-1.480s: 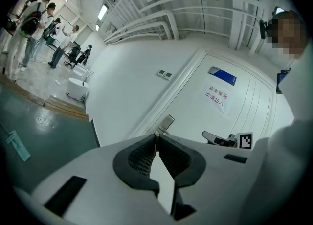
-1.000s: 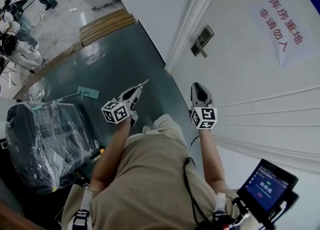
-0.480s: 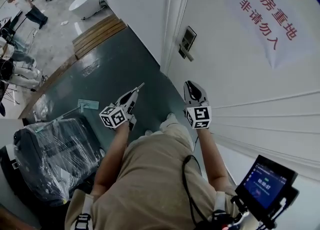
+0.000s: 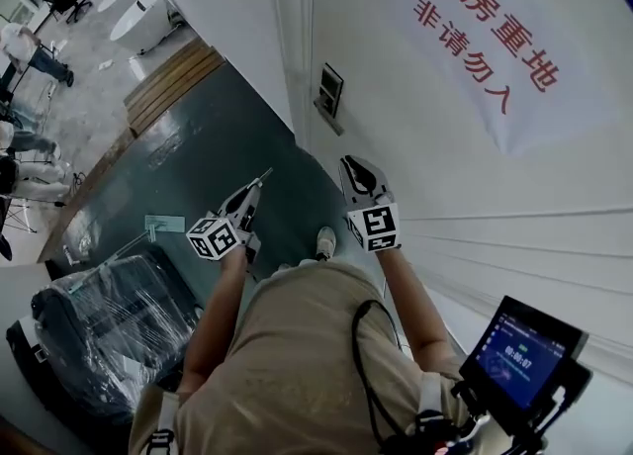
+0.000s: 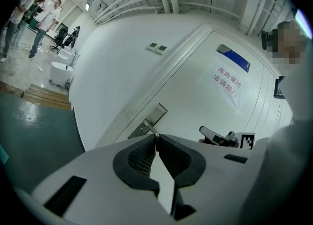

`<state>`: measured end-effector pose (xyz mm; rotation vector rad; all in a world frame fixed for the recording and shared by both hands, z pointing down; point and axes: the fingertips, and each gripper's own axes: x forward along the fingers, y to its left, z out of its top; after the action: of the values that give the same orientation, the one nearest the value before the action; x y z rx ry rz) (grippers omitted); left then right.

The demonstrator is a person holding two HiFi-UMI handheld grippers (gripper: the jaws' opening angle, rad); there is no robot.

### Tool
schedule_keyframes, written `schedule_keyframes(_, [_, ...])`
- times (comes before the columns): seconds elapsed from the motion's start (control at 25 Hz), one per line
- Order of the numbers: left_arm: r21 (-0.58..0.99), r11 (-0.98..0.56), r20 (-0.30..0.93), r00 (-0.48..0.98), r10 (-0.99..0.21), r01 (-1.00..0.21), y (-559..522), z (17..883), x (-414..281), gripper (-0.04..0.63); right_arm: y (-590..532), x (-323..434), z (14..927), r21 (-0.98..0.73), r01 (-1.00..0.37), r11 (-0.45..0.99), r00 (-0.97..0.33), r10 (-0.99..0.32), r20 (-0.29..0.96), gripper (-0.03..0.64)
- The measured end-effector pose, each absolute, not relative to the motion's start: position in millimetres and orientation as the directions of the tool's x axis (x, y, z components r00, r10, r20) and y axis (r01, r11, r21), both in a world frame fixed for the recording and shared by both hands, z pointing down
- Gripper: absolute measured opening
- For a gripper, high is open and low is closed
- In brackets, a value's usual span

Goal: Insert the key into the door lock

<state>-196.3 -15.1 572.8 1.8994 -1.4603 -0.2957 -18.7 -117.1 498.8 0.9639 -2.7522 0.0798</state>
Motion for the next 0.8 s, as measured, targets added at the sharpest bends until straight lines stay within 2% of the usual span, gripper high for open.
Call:
schedule_keyframes(0.36, [0.659, -0.082, 0.270, 0.337, -0.902, -0.747, -47, 587, -182, 0.032, -135, -7, 506, 0.028, -0.601, 0.799, -0.772, -0.589, 0.241, 0.018])
schedule_keyframes(0.8, [0.692, -0.082, 0.244, 0.339, -0.909, -0.717, -93, 593, -156, 0.032, -151, 5, 505, 0.041, -0.552, 0.833, -0.808, -0.546, 0.223, 0.020])
